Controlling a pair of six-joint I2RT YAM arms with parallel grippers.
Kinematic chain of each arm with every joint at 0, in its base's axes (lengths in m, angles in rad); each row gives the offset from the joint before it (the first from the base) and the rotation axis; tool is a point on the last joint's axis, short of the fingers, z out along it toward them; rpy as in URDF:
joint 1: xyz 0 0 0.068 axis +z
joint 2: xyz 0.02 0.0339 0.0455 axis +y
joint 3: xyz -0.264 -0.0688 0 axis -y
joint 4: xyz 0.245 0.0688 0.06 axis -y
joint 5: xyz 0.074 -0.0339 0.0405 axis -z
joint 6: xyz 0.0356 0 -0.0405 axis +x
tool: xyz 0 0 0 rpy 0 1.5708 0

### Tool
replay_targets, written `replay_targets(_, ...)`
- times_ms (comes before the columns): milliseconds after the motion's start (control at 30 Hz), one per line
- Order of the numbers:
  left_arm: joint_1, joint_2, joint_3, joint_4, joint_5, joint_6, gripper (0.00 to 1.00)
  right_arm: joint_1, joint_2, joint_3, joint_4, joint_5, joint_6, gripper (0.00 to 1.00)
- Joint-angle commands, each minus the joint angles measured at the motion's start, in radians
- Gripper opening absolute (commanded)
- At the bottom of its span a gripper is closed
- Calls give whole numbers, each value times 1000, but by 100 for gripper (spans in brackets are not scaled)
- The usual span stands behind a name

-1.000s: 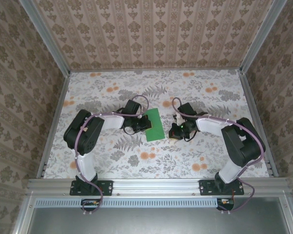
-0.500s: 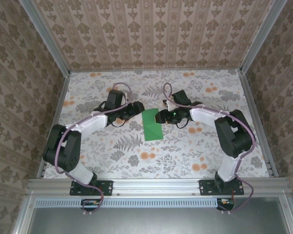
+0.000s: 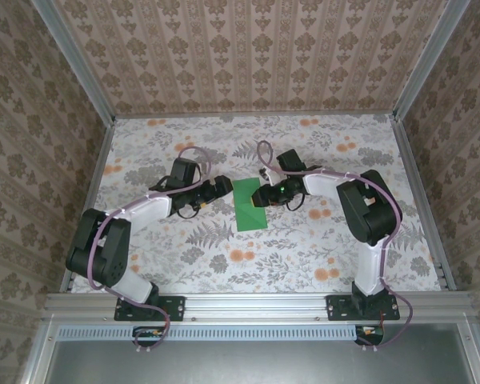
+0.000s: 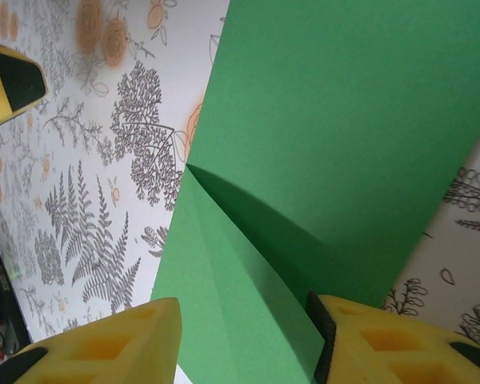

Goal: Fold a paper plane with a square sheet of paper (pick it up from the middle)
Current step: Fold the triangle a second time at the center of the table, then turn over the paper at the center of the table.

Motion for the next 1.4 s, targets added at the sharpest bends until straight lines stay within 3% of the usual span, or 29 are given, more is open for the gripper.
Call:
replay_targets(0, -3, -20, -29, 64, 48, -10, 100, -5, 16, 22, -29, -49, -54, 39)
replay_targets(133, -21, -6, -42, 119, 88, -47, 100, -19, 7, 5, 4, -39, -30, 10)
replay_targets(333, -90, 74, -17, 187, 135, -112, 94, -52, -28, -51, 108, -76, 40, 3)
replay_targets(533, -138, 189, 23, 289, 186, -170, 78, -68, -28, -59, 117, -75, 65, 3)
replay_targets(833, -157, 282, 82, 280, 181, -145, 50, -78, -37, -62, 111, -74, 75, 3)
replay_targets(1100, -151, 327, 98, 284, 176, -94, 39, -83, -32, -46, 90, -77, 81, 4)
replay_targets(1233, -150, 341, 96, 335, 193, -75, 28, -84, -41, -46, 85, -81, 99, 12)
replay_targets(1367, -145, 349, 94, 378, 198, -66, 20, -89, -102, -63, 101, -71, 127, 33)
